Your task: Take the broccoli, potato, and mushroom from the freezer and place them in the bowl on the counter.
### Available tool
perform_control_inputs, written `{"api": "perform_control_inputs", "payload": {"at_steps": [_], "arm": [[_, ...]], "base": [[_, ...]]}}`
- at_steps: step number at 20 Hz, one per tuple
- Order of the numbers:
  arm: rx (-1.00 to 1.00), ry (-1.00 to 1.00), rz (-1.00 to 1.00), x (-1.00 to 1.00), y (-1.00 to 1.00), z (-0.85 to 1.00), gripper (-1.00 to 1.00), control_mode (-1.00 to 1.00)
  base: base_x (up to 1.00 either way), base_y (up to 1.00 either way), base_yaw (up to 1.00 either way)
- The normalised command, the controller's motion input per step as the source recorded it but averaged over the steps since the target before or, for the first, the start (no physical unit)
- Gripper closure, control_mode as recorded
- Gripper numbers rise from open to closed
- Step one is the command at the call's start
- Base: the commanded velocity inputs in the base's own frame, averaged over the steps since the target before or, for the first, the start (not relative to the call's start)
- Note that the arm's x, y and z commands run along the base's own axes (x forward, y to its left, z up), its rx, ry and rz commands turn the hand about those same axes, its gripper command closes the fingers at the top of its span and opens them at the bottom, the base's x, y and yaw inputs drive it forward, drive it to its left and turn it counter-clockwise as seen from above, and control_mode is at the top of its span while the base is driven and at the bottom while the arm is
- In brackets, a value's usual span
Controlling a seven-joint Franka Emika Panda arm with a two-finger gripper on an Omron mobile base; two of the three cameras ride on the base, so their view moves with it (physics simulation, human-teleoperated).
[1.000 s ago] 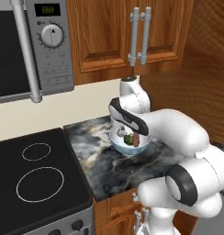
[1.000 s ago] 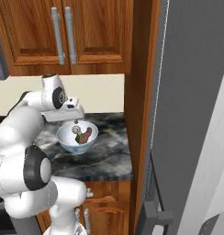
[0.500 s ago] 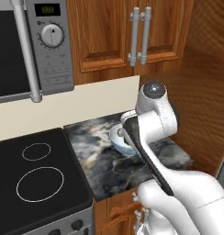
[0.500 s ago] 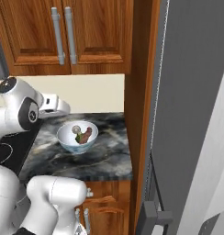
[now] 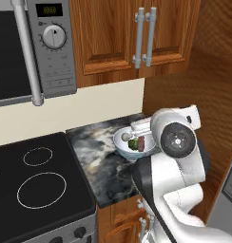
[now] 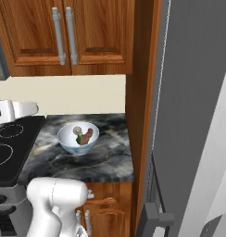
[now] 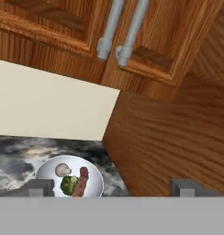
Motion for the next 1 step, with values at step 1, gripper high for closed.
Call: {"api": "perform_control_inputs", "payload": {"at_steps": [1], "arm": [[-0.17, 0.0, 0.06, -0.96, 0.37, -0.69, -1.0, -1.0]], "base": [[0.0, 0.0, 0.0]]}}
